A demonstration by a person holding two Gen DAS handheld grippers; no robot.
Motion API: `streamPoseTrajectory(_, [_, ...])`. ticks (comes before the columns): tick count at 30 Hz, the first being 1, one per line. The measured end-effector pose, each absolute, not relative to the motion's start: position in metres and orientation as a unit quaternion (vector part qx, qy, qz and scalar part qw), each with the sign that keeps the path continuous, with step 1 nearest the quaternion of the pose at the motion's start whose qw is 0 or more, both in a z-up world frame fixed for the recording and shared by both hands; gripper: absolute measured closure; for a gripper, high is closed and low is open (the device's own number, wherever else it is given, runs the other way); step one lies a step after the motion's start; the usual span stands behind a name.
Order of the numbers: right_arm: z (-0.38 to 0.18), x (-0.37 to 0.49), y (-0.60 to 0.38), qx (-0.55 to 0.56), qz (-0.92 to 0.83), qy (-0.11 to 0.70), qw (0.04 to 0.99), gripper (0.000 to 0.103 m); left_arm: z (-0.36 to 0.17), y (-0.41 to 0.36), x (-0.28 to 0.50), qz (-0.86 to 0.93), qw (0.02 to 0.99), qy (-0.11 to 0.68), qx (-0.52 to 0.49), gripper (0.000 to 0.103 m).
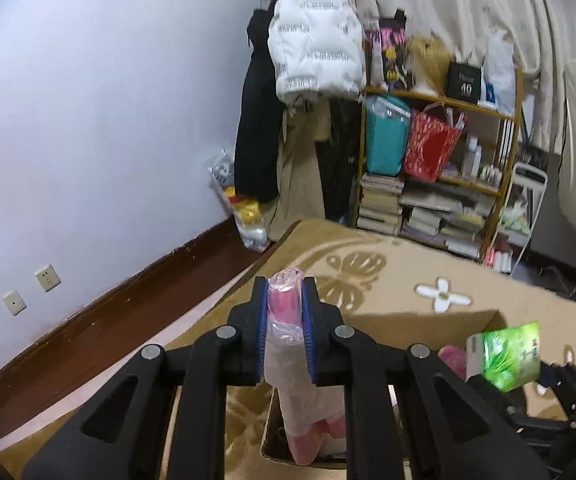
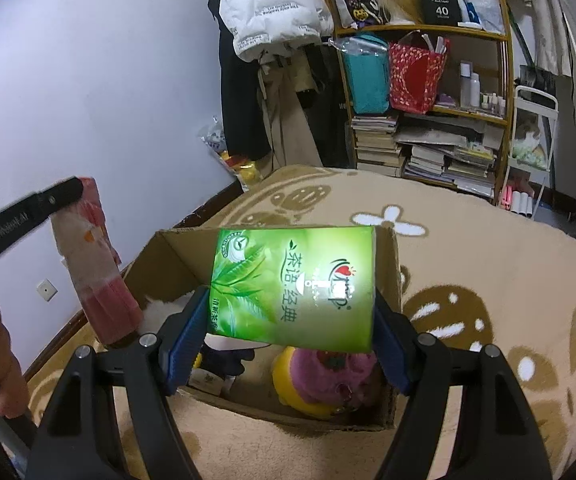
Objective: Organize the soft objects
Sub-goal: 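Open the right tool into the box while the left tool lowers the pink pack inside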
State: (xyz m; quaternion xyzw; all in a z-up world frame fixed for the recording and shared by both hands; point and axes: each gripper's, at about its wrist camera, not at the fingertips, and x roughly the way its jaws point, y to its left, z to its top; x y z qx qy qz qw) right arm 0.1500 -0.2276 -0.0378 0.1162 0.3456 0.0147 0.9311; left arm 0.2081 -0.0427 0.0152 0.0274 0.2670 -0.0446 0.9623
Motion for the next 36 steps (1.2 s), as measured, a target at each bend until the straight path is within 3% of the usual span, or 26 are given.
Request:
streamPoseTrajectory(7, [-0.048,0.155,-0.228,0.121,0.013,0.355,0.927,0.022,-0.005,-0.049,0.22,-0.051,0.953,0.295,0.039,0.083])
streamPoseTrajectory(12, [-0.05,0.156,-0.23,0.121,0.007,0.355,0.927,0.019,-0.01,-0.046,0.225,-0.044,0.947,0.315,0.044,0.071])
streamPoseTrajectory(14, [-0.048,0.155,-0.231,0.123,0.006,0.353,0.927,0.013,-0.011,-0.043,0.225,-0.041,0.945,0.323,0.039,0.053])
streamPoseTrajectory(18, [-0.043,0.149,-0.233,0.129,0.001,0.349,0.928,0.006,-0.006,-0.042,0.216,-0.038,0.947,0.314,0.051,0.035])
streamPoseTrajectory(20, [-0.04,0.146,-0.235,0.132,0.001,0.348,0.928,0.002,-0.002,-0.042,0.213,-0.034,0.948,0.311,0.061,0.017])
streamPoseTrajectory(23, [-0.034,0.143,-0.235,0.132,0.0,0.348,0.928,0.001,0.006,-0.041,0.204,-0.029,0.95,0.302,0.074,0.004])
streamPoseTrajectory(36, [0.012,0.105,-0.224,0.112,-0.005,0.326,0.939,0.0,0.045,-0.013,0.159,-0.014,0.958,0.278,0.072,0.0])
